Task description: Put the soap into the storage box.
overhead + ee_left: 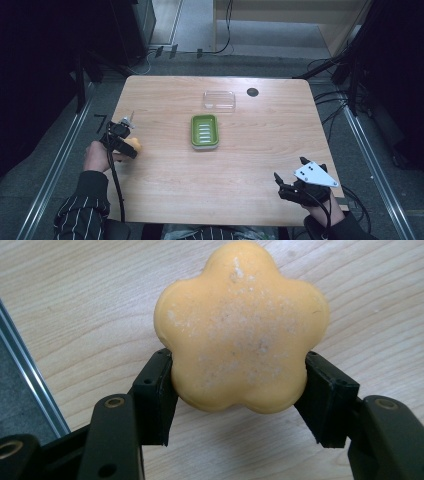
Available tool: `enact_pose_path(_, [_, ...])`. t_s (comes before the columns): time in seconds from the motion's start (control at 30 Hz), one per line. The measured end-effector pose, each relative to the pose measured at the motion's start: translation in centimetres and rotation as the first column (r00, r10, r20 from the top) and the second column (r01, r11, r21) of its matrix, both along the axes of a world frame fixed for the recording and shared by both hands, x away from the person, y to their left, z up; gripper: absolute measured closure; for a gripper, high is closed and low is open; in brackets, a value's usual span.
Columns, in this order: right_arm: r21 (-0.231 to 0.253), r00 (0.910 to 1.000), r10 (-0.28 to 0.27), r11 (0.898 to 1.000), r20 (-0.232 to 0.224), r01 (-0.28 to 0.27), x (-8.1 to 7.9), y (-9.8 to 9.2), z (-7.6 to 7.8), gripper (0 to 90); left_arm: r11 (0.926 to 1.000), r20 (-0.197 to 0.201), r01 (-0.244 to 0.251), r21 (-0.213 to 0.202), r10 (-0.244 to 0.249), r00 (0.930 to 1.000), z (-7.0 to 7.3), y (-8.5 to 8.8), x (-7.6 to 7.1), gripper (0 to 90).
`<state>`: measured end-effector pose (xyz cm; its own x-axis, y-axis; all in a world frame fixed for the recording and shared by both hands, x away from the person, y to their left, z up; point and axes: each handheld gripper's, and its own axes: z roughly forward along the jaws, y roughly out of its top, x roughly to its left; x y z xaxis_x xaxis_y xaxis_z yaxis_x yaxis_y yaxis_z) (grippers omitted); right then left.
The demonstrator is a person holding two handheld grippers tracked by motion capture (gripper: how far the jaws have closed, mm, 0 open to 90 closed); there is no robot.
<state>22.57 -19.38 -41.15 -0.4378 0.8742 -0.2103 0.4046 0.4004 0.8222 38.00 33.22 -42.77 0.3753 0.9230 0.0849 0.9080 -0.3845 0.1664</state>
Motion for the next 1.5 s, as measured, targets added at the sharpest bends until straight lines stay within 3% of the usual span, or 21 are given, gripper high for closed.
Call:
enact_pose_path(0.53, [0.001, 1.0, 0.0, 1.0, -0.004, 0.0, 0.0, 0.0, 0.0, 13.7, 0.9977, -0.012, 0.067, 0.012, -0.067, 0.9977, 0.9, -2.0, 0.3, 39.4])
enact_pose_path(0.8, [0.002, 1.0, -0.001, 1.0, -0.004, 0.001, 0.0, 0.0, 0.0, 13.7, 0.9946, -0.029, 0.103, 0.009, -0.103, 0.9943, 1.1, -3.4, 0.8, 39.4])
enact_pose_path(1.07, [0.001, 1.0, -0.002, 1.0, -0.003, 0.003, 0.0, 0.0, 0.0, 13.7, 0.991, -0.018, 0.133, 0.009, -0.133, 0.9909, 1.4, -4.6, 1.2, 39.4])
enact_pose_path(1.17, [0.0, 1.0, -0.002, 1.0, -0.002, 0.002, 0.0, 0.0, 0.0, 13.7, 0.9887, -0.034, 0.15, 0.001, -0.15, 0.9882, 1.5, -5.0, 1.4, 39.3])
enact_pose_path(1.5, [0.001, 1.0, 0.0, 1.0, -0.003, 0.0, 0.0, 0.0, 0.0, 13.7, 0.9855, -0.018, 0.17, 0.001, -0.17, 0.9854, 1.9, -6.1, 1.8, 39.4])
